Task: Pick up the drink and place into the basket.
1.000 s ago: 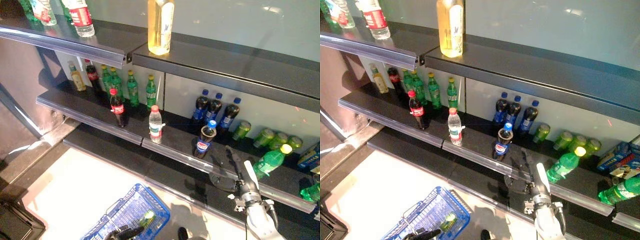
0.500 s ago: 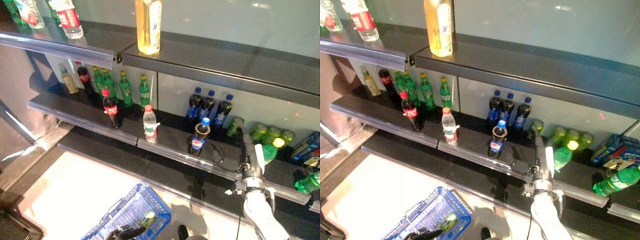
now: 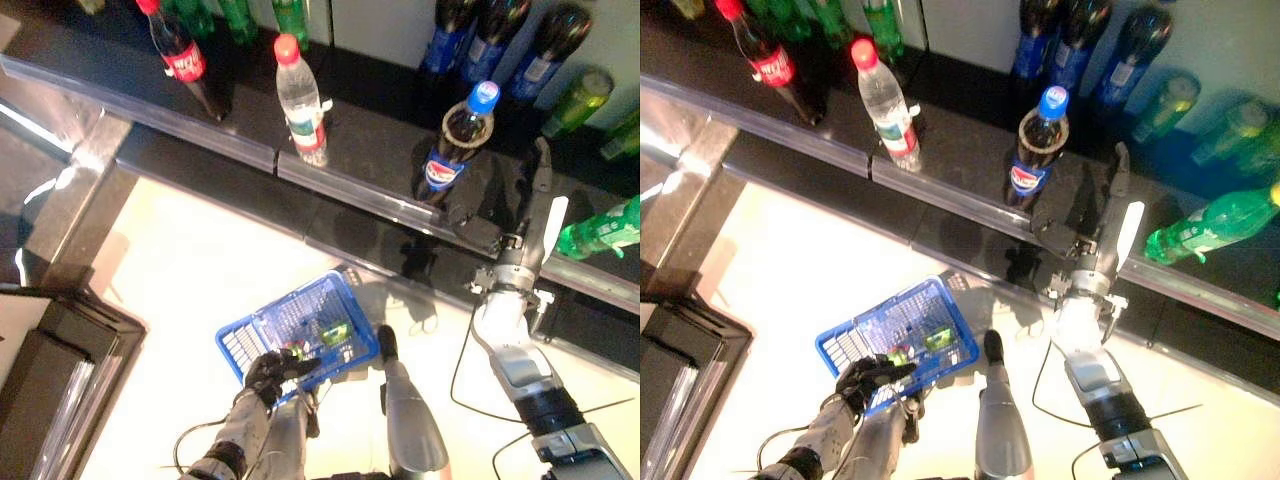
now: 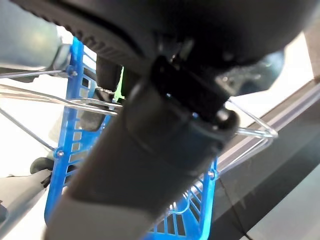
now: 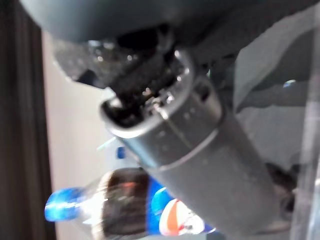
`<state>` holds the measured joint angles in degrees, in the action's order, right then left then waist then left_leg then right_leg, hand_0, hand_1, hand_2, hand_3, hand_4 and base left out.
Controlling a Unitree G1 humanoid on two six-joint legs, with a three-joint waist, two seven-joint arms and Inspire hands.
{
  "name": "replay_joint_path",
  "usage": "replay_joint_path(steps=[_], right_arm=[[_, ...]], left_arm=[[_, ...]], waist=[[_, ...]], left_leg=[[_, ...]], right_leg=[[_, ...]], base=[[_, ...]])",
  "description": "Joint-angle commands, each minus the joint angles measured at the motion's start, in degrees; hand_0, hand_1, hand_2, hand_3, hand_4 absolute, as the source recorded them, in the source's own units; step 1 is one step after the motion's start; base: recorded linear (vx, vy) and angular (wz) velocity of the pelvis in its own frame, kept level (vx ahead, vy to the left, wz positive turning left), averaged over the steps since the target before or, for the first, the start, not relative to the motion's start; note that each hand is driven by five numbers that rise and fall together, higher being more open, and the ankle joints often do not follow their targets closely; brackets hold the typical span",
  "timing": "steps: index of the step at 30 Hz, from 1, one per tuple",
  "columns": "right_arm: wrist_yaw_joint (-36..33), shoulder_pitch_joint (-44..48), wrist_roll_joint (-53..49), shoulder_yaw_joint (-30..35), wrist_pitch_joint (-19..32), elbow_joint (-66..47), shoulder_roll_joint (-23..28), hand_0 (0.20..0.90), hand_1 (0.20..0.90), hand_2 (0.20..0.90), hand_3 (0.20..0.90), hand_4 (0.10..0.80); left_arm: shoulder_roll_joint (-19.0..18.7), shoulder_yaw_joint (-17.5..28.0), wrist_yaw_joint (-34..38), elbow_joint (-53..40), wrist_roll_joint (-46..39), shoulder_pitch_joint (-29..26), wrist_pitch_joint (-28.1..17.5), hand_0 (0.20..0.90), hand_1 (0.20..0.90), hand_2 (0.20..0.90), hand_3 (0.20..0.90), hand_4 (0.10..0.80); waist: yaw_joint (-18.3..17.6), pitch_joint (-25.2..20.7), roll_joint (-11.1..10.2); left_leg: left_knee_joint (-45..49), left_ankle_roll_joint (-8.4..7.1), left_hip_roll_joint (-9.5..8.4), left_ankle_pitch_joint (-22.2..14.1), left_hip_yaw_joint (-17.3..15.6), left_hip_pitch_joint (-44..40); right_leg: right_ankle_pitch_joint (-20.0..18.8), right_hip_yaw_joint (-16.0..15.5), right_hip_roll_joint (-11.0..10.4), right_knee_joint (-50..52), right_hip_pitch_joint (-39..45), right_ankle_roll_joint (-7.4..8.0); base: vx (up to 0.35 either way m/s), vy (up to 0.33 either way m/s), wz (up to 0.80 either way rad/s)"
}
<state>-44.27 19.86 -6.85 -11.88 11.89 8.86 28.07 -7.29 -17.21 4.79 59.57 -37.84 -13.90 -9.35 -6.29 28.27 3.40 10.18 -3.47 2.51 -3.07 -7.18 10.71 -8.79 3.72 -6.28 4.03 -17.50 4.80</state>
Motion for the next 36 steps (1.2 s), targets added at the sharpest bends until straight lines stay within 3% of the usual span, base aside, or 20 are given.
replay_joint_path(steps=[1,15,36], right_arm=[[-4.2,7.6,1.5,2.9,4.6,-5.1,0.4,0.900,0.900,0.900,0.900,0.800],[-1.6,15.3,-2.6,4.2,1.4,-3.3,-0.8,0.900,0.900,0.900,0.900,0.800],[6.7,21.2,-7.1,1.6,-2.4,-3.3,-3.5,0.900,0.900,0.900,0.900,0.800]], left_arm=[[-2.5,-0.1,0.6,0.0,-3.0,5.6,-1.9,0.300,0.300,0.300,0.200,0.100],[-1.2,-2.4,-0.1,-1.4,-4.0,4.6,-2.2,0.300,0.300,0.300,0.200,0.100],[-1.9,-3.0,-0.7,-2.5,-5.0,4.1,-1.3,0.300,0.300,0.300,0.200,0.100]], waist=[[0.8,-0.3,-0.7],[1.9,1.5,1.5],[3.9,1.5,1.7]], left_leg=[[5.6,1.93,-1.76,1.1,4.3,5.4],[5.2,1.58,-2.53,2.8,4.7,9.1],[6.2,2.02,-3.72,3.4,6.3,13.3]], right_leg=[[6.7,-3.6,-0.9,8.6,-0.8,-2.12],[6.6,-4.0,-0.5,9.1,-3.9,-2.85],[6.8,-5.1,-0.3,11.4,-8.3,-3.45]], base=[[-0.085,0.030,-0.10],[-0.010,0.003,-0.02],[0.013,-0.008,0.02]])
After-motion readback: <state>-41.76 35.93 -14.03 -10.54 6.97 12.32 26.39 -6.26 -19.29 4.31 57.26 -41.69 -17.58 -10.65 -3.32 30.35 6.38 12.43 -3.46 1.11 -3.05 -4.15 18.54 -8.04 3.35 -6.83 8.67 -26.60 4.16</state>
